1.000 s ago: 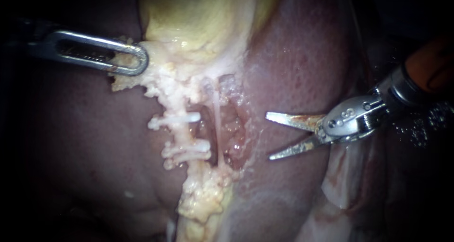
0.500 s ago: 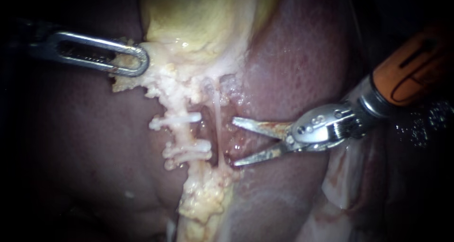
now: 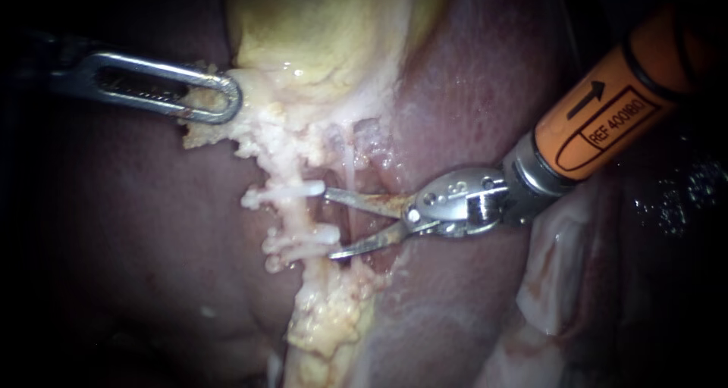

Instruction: Go to the cutting position left tube

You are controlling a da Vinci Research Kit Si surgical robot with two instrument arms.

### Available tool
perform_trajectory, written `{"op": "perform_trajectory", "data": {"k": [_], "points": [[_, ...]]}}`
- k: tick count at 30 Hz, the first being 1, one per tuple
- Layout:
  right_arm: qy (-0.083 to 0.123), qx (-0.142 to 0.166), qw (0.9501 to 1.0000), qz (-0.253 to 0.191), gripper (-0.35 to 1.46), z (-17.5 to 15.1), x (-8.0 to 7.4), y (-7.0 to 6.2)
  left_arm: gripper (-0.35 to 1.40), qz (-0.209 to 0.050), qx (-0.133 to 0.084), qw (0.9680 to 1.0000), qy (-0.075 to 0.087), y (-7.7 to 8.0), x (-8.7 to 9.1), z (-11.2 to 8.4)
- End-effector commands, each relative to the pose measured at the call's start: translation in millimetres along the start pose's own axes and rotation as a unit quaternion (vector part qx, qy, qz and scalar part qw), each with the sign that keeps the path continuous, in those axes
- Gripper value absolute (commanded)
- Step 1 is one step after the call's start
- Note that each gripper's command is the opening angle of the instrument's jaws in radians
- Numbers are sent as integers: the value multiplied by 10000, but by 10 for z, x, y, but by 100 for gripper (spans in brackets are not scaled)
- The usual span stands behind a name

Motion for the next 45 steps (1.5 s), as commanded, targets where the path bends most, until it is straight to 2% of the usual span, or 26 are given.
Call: {"op": "perform_trajectory", "data": {"k": [1,9,13,23,32,38,45], "points": [[55,42,10000,-3,143,-1,-2,2,-35,-1,1,10000,1,0,0,0],[387,554,9975,-215,143,4,-4,12,-35,2,6,10000,6,-1,0,3],[500,752,9954,-327,143,10,0,12,-35,2,6,10000,5,-1,0,3],[687,1058,9908,-500,141,31,15,2,-35,4,5,10000,4,-3,0,3],[737,1062,9903,-518,135,53,31,-3,-35,3,8,10000,7,-3,0,4],[832,981,9917,-84,133,67,39,-1,-35,4,10,10000,9,-3,0,5],[804,993,9908,454,131,79,48,-3,-35,4,12,10000,11,-3,0,6]]}}
